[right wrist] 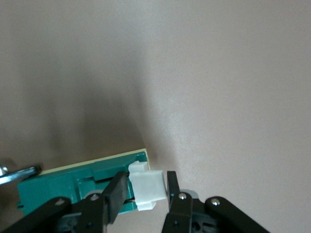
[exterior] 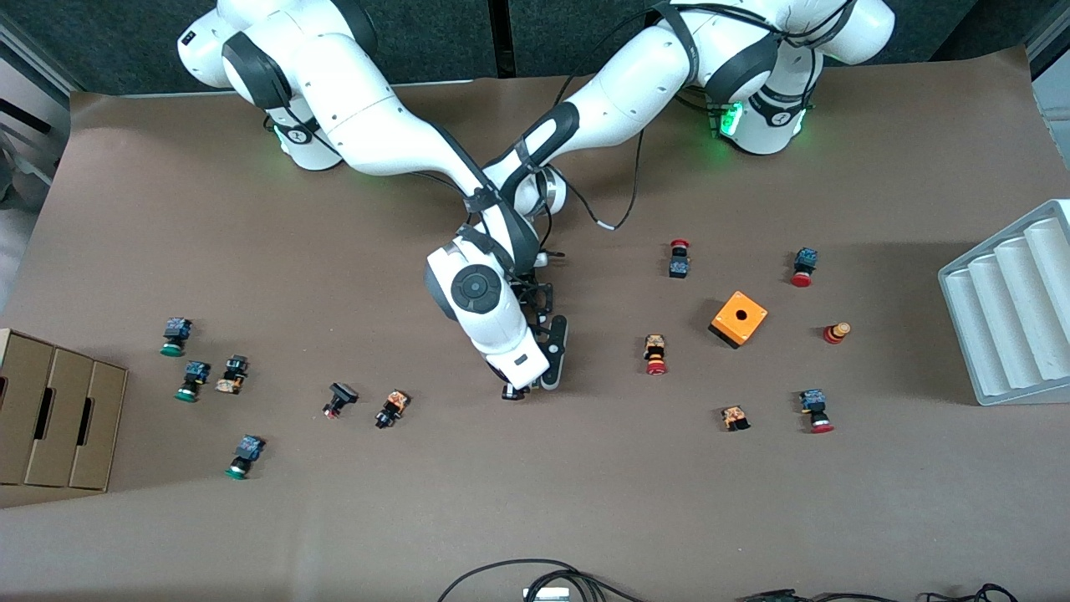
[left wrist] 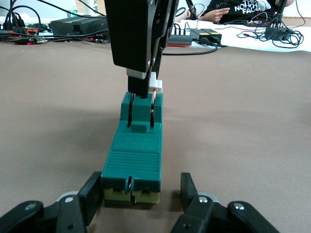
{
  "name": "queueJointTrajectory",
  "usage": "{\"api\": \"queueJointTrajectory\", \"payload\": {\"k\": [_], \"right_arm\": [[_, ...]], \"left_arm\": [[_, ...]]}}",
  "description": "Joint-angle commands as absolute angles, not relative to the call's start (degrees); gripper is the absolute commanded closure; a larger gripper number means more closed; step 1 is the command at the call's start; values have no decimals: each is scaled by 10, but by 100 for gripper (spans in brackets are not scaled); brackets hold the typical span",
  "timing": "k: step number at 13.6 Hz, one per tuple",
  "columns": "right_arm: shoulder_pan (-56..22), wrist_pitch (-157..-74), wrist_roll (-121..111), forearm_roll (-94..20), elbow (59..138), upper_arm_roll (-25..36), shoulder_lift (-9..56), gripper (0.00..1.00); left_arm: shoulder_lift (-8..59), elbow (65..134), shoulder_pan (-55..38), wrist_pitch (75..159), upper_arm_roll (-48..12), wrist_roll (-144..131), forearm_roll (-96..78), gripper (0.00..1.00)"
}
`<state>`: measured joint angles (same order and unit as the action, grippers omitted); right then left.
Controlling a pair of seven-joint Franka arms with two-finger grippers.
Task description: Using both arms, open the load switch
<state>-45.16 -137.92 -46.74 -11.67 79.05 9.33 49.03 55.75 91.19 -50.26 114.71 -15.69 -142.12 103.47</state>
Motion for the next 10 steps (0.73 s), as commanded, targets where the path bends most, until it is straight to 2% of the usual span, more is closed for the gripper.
{"api": "queueJointTrajectory", "payload": {"k": [1, 10], "right_arm": [[-465, -1369, -468, -125, 826, 98, 475, 59], [-471, -1358, -465, -127, 828, 98, 470, 59]], "left_arm": [[575, 900, -511, 1145, -153, -1428, 1036, 28], [575, 901, -511, 1144, -153, -1428, 1036, 28]]}}
